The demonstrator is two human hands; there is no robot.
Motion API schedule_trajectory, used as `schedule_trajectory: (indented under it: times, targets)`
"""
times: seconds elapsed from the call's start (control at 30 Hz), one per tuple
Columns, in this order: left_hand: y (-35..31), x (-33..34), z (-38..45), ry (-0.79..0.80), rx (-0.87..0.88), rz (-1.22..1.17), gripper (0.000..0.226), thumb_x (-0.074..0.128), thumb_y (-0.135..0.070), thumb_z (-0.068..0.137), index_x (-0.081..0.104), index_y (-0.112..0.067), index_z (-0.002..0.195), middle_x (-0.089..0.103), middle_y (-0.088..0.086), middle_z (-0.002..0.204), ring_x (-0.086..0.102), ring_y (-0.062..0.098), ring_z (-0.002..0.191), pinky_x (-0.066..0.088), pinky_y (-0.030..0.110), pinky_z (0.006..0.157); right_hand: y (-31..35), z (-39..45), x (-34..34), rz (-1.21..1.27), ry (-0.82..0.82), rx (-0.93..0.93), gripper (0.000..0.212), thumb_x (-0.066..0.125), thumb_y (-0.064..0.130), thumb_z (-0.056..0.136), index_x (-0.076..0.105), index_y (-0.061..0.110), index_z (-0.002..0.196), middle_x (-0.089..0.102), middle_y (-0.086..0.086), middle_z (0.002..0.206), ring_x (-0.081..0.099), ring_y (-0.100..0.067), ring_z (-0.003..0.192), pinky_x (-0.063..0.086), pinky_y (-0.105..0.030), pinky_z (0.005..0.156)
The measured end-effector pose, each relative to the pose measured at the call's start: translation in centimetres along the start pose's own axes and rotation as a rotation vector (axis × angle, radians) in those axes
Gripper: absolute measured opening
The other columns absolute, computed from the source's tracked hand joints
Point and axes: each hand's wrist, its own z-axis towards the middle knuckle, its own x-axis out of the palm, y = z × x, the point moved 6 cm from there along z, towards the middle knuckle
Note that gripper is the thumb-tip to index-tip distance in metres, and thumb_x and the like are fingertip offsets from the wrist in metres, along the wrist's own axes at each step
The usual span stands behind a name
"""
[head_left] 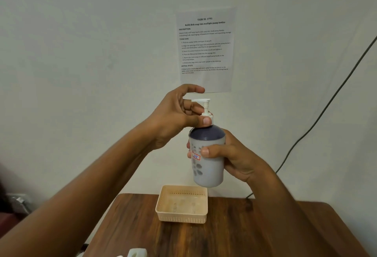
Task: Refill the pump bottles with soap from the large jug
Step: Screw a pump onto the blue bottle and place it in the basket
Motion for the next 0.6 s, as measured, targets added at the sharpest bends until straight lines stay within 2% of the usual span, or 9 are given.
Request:
schedule_trajectory:
  times: [0.1,0.2,0.33,0.43,0.53,0.6]
  targets:
    - [0.8,-0.6,0.1,-0.052,-0.005,0.004,0.073,0.087,0.007,0.075,0.054,-0.019,0.135,0.067,0.021,0.098,0.072,0.047,0.102,0.059,0.047,0.096,0.0,0.1,-0.4,-0.097,-0.07,0.021,0.07,0.082,0.031,0.068,0.056,0.015,0.13,0.068,-0.014,0.118,0.064,-0.038,0.11,0.054,-0.057,0.093]
    - [1.4,-1.4,0.1,-0.113,-0.007,0.015,0.076,0.092,0.0,0.068,0.055,-0.022,0.131,0.071,0.026,0.101,0.075,0.041,0.101,0.061,0.046,0.093,-0.2,0.0,-1.1,-0.187,-0.14,0.047,0.073,0.085,0.034,0.068,0.054,0.026,0.133,0.067,0.0,0.123,0.064,-0.025,0.113,0.055,-0.05,0.095]
    - [2.5,-2.3,0.0,-0.251,0.018,0.105,0.077,0.097,-0.009,0.064,0.056,-0.029,0.126,0.072,0.002,0.084,0.076,0.02,0.085,0.064,0.037,0.085,-0.5,-0.9,-1.2,-0.323,-0.302,0.023,0.074,0.089,0.041,0.068,0.052,0.038,0.132,0.061,0.017,0.128,0.06,-0.009,0.116,0.058,-0.034,0.09]
    - [3.1,-2.4,0.2,-0.382,0.069,0.234,0.075,0.099,-0.019,0.064,0.055,-0.033,0.123,0.071,-0.004,0.081,0.073,0.008,0.076,0.064,0.024,0.075,-1.4,-0.3,-0.3,-0.498,-0.484,0.017,0.078,0.086,0.052,0.066,0.047,0.037,0.133,0.056,0.019,0.129,0.058,-0.006,0.11,0.052,-0.02,0.083]
    - [3.6,-1.8,-0.5,-0.484,0.093,0.323,0.074,0.098,-0.025,0.067,0.054,-0.032,0.125,0.07,-0.007,0.078,0.072,0.009,0.074,0.06,0.017,0.071,-2.6,0.4,0.7,-0.634,-0.604,0.047,0.083,0.078,0.062,0.07,0.043,0.031,0.139,0.054,0.012,0.135,0.055,-0.012,0.113,0.048,-0.027,0.096]
    - [6.0,-3.0,-0.6,-0.515,0.08,0.373,0.072,0.096,-0.028,0.068,0.055,-0.031,0.127,0.069,-0.009,0.079,0.071,0.01,0.075,0.059,0.016,0.072,-4.6,2.4,1.4,-0.677,-0.585,0.047,0.08,0.074,0.065,0.071,0.046,0.029,0.136,0.057,0.011,0.13,0.056,-0.01,0.106,0.047,-0.024,0.095]
